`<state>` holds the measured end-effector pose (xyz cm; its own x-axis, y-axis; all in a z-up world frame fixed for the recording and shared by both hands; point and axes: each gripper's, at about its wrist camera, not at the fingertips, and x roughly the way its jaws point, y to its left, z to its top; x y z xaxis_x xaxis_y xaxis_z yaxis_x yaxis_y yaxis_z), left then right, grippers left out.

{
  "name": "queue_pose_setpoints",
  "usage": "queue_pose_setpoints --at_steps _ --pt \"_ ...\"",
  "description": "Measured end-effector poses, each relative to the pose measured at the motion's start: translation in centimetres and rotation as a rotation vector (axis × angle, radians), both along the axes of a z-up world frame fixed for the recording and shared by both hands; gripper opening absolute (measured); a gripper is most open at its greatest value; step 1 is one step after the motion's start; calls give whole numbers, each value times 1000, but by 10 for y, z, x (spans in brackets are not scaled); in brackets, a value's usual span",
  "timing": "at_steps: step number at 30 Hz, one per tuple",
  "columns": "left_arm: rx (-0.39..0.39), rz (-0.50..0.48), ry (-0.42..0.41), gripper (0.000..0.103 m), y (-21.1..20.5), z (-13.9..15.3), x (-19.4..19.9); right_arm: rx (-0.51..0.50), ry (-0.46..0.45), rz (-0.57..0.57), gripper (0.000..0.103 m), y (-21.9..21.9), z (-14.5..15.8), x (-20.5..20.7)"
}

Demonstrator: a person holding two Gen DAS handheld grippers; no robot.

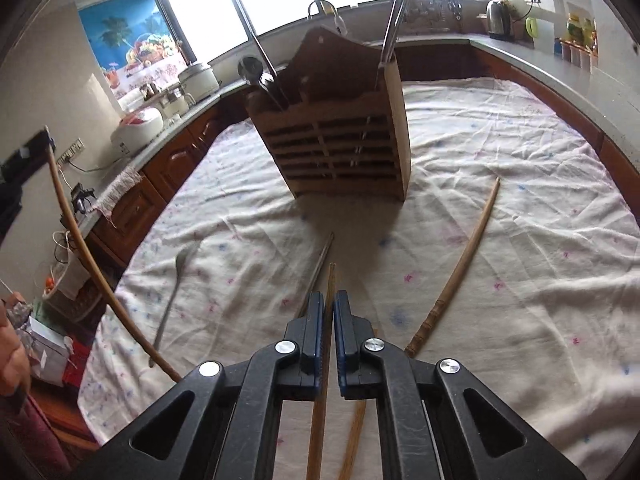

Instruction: Organize utensils

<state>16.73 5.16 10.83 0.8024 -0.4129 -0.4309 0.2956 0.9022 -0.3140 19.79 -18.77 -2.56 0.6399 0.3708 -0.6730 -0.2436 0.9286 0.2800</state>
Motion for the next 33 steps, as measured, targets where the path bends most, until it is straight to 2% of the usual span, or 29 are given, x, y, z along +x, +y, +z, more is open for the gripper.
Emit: queue_pose_setpoints --at_steps 6,12,18,33 --pt "1 2 -15 4 -2 6 -6 56 -133 -17 5 -11 50 -16" --pt "3 4 -29 4 -2 12 -11 87 -221 -44 5 -21 81 -25" --pt "5 5 -37 4 -4 15 -11 101 -277 -57 5 -29 98 -31" --pt "12 11 -68 4 -8 31 3 109 -342 -68 5 -35 123 -21"
